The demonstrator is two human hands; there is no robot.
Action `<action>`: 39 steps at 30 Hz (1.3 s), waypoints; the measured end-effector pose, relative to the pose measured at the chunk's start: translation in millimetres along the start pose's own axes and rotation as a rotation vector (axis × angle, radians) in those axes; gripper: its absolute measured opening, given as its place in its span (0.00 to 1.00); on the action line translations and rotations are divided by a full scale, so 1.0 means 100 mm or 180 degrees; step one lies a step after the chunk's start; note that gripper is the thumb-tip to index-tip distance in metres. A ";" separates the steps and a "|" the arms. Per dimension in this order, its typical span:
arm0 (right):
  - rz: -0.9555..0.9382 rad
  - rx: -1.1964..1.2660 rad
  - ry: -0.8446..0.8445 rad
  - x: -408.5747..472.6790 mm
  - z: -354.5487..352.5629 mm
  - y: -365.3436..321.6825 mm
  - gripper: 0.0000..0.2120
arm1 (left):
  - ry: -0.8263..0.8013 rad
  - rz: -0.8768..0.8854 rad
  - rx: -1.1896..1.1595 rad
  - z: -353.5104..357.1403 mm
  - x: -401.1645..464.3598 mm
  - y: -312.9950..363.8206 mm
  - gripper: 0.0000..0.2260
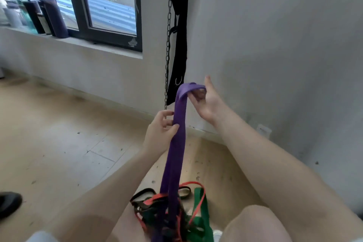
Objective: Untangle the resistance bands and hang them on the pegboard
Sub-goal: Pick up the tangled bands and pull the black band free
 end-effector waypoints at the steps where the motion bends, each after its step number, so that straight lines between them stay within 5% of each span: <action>1: 0.0137 -0.0374 -0.0048 -0.03 -0.12 0.15 0.26 | 0.0077 -0.0094 -0.0025 -0.01 0.03 -0.08 0.12; 3: 0.0355 -0.1474 -0.0104 -0.15 -0.45 0.54 0.31 | 0.0209 -0.0247 -0.0158 0.00 0.10 -0.17 0.12; 5: 0.0443 -0.2203 -0.0500 -0.30 -0.68 0.94 0.26 | 0.0198 -0.0325 -0.0314 0.05 0.19 -0.20 0.11; 9: 0.0400 -0.1809 -0.0764 -0.45 -0.83 1.28 0.17 | 0.0291 -0.0462 -0.0443 0.12 0.36 -0.23 0.09; 13: 0.0319 -0.2707 -0.1098 -0.53 -0.88 1.54 0.13 | 0.0581 -0.0730 -0.0936 0.06 0.57 -0.23 0.12; 17: 0.0325 -0.3129 -0.0614 -0.35 -1.09 1.65 0.08 | 0.0334 -0.0980 -0.1425 0.15 0.74 -0.31 0.12; 24: 0.0275 -0.1060 0.0292 0.13 -0.78 1.06 0.04 | -0.0665 -0.1655 -0.0206 0.39 0.48 -1.49 0.17; 27: 0.0272 -0.0455 0.0740 0.36 -0.71 0.83 0.07 | -0.0807 -0.1124 0.0187 0.35 0.34 -1.39 0.09; 32: 0.0340 0.0287 0.0966 0.48 -0.39 0.56 0.09 | -0.0736 -0.0528 0.0815 0.27 0.45 -1.19 0.28; 39: 0.0028 0.1316 0.0755 0.72 -0.35 0.21 0.13 | -0.0228 -0.0359 0.0647 0.29 0.71 -1.13 0.08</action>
Point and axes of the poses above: each hand's wrist, its own x-axis towards the middle knuckle, its own z-axis out of the palm, y = z × x, the point moved 8 cm from there along x, towards the middle knuckle, and after that the axes turned 5 degrees about -z, right-handed, at the moved point
